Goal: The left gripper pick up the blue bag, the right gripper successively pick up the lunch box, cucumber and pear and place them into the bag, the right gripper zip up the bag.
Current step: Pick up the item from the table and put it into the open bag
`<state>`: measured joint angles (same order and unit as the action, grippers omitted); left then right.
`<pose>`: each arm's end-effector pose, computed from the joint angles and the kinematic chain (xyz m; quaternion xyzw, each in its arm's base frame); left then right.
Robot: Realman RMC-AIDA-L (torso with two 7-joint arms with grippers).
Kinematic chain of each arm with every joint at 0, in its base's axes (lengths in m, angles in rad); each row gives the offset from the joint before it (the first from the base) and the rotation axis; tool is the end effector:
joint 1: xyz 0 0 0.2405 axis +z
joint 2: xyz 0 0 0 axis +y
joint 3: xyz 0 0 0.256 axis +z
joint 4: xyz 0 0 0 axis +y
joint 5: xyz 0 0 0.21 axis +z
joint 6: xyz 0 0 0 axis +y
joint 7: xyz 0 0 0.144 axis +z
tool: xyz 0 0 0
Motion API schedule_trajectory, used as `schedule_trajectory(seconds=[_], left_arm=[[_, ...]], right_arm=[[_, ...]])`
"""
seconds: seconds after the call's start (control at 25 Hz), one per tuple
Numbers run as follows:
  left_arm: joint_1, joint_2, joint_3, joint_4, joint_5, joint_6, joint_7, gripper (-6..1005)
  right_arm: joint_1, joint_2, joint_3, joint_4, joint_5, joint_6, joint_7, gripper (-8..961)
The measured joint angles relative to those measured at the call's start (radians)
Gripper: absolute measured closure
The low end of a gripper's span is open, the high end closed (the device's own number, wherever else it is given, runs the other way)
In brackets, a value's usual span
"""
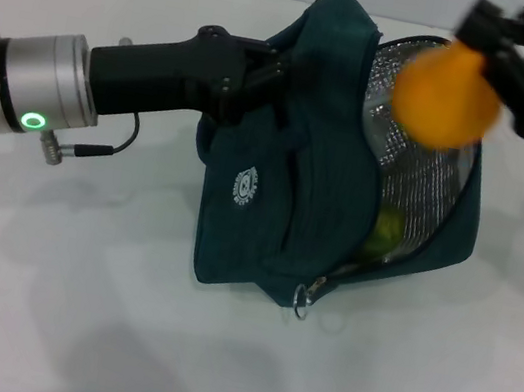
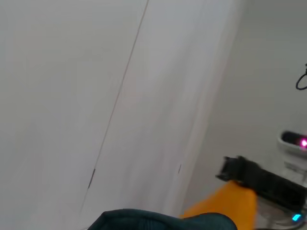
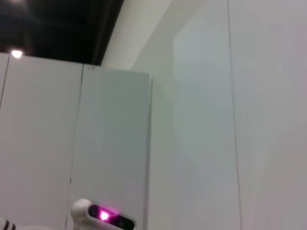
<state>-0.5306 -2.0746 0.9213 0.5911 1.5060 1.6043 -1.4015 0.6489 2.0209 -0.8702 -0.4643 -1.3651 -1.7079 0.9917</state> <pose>-0.2081 0.3355 0.0017 -0.8852 -0.1986 -0.4103 0.0927 0.1784 0.3551 0.0292 -0.8676 -0.0060 0.4691 0.1650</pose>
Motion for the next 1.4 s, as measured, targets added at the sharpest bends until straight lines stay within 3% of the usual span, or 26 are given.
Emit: schedule_trajectory(seconds=[0.16, 0.32, 0.56, 0.92, 1.4], left_arm=[[-0.002, -0.002, 0.0, -0.001, -0.003, -0.005, 0.007, 963], [-0.003, -0.003, -0.001, -0.002, -0.008, -0.016, 0.01, 963], [0.004, -0.003, -0.002, -0.002, -0.028, -0.017, 0.025, 963], [0.005, -0.005, -0.003, -0.012, -0.029, -0.017, 0.026, 963], [0.006, -0.005, -0.002, -0.027, -0.025, -0.018, 0.041, 963]], right_arm=[[0.065, 0.001, -0.091, 0.0, 0.002, 0.099, 0.035, 917], [0.08, 0.002, -0.138, 0.0, 0.003, 0.13, 0.039, 918], [0.068, -0.005, -0.183, -0.003, -0.004, 0.146, 0.072, 918], [0.047, 0.002, -0.277, -0.005, 0.003, 0.131, 0.075, 903], [0.016, -0.001, -0.282, -0.004, 0.005, 0.134, 0.113, 844]])
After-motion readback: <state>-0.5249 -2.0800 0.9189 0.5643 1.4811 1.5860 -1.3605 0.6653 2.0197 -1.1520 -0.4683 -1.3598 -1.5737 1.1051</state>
